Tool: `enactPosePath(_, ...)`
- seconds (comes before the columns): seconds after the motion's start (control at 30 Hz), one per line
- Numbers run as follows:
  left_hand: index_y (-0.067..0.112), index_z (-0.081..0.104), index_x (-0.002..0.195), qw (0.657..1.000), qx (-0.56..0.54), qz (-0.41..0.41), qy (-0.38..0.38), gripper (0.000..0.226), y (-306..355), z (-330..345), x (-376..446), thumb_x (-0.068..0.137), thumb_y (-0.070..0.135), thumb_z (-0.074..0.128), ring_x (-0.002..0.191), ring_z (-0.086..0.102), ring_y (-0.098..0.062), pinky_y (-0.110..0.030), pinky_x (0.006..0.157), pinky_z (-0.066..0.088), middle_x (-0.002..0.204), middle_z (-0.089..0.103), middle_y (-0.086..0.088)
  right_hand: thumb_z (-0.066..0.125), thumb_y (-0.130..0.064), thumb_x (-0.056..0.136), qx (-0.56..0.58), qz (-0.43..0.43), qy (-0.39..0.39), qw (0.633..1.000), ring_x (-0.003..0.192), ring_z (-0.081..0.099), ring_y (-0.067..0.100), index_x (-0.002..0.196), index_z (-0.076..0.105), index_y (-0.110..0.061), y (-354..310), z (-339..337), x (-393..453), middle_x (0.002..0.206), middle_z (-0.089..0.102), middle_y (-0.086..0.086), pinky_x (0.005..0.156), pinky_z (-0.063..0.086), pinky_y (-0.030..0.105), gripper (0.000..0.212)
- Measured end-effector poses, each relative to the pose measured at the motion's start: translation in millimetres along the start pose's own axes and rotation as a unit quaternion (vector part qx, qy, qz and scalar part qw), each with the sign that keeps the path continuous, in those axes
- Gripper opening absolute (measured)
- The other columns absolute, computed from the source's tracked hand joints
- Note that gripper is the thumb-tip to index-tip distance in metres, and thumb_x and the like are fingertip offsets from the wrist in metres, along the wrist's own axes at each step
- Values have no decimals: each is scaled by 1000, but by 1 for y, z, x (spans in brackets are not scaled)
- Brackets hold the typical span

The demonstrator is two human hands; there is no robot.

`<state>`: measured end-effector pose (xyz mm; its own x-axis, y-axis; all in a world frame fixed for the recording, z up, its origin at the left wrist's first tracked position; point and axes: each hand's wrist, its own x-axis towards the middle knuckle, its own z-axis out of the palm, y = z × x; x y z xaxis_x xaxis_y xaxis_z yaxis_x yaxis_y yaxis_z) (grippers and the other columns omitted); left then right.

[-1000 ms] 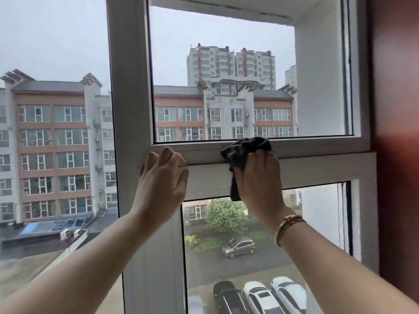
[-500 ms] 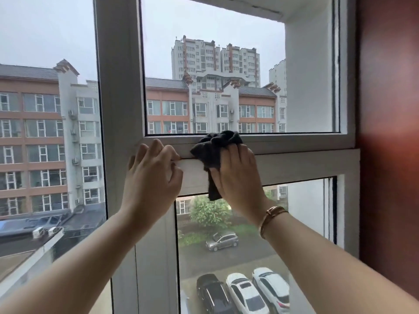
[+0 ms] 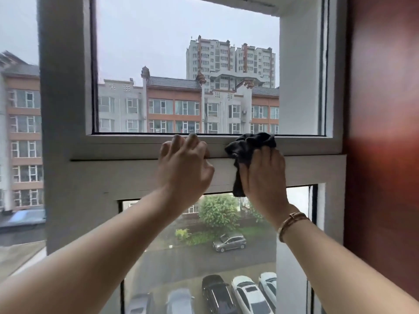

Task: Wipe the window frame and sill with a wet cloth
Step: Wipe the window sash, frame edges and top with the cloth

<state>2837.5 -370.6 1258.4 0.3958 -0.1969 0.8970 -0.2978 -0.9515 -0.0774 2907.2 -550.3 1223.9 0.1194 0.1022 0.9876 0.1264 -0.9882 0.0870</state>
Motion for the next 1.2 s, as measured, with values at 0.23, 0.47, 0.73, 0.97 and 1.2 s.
enactPosePath(0.23,20,61,95,1000,-21,23,2,17,75,45,39,86,30,52,107,40,-20,-34,92,33,105,55,5,25,-28,95,-32,-10,-50,998,96,46,35,105,50,-2,120,15,-5,102,55,20,93,37,44,38)
enactPosePath(0.47,19,62,88,996,-38,75,13,10,113,74,68,86,26,56,103,39,-21,-31,86,29,100,57,5,31,-26,92,-8,86,-38,996,96,48,38,106,50,2,199,32,-14,101,53,22,92,33,42,37)
enactPosePath(0.73,17,61,80,987,-42,141,69,7,107,84,70,82,22,57,91,44,-21,-30,82,30,80,54,7,24,-24,95,108,146,-56,982,121,45,37,131,40,6,182,42,-55,126,48,25,109,33,45,49)
enactPosePath(0.97,17,61,79,981,-17,166,100,10,108,89,67,81,25,55,90,46,-23,-33,87,31,78,56,5,8,-36,101,79,146,-157,974,70,61,31,93,44,-12,175,35,-192,77,58,15,76,36,31,45)
enactPosePath(1.2,18,61,81,978,22,192,83,18,106,89,67,86,34,52,92,47,-21,-34,87,33,83,58,5,24,-26,96,138,188,-50,971,111,51,40,115,50,4,174,40,-63,112,56,26,102,35,43,45)
